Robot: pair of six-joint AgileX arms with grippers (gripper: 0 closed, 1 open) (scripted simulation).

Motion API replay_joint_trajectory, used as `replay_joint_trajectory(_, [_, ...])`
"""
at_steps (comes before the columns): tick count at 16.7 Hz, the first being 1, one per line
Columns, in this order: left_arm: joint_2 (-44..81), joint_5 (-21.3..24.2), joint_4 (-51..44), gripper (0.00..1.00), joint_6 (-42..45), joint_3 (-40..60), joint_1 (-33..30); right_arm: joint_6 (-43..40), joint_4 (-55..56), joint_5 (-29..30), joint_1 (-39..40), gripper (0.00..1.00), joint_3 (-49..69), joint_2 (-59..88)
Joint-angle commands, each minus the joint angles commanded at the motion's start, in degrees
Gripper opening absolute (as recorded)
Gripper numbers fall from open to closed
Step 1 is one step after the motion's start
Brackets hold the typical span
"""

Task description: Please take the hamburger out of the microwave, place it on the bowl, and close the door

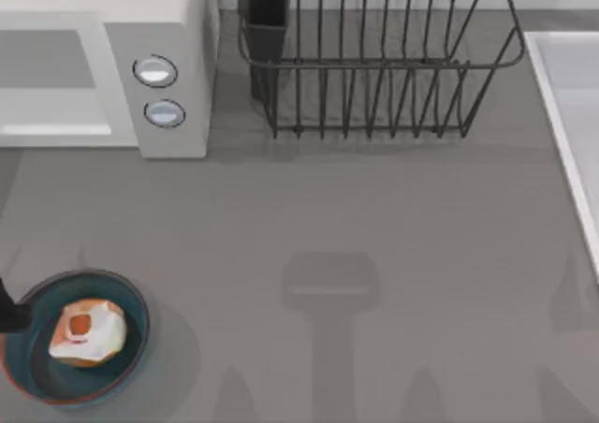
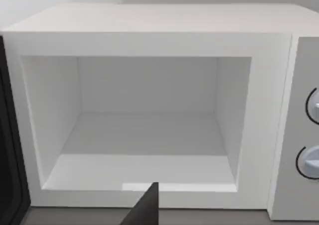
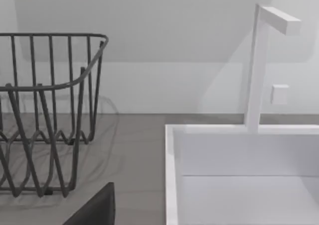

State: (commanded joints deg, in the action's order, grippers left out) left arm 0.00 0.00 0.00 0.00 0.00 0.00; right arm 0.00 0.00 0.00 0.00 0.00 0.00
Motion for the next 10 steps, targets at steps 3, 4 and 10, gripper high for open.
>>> replay_joint_trajectory(3, [0.00, 0.00, 0.00, 0.32, 0.00, 0.00, 0.00, 0.00, 0.00, 0.00, 0.00, 1.00, 0.00, 0.00])
replay_joint_trajectory(4, [0.00, 0.00, 0.00, 0.25, 0.00, 0.00, 0.00, 0.00, 0.00, 0.00, 0.00, 1.00, 0.00, 0.00])
replay_joint_trajectory(10, [0.00, 0.00, 0.00, 0.00, 0.00, 0.00, 0.00, 0.00, 0.00, 0.00, 0.00, 1.00, 0.00, 0.00])
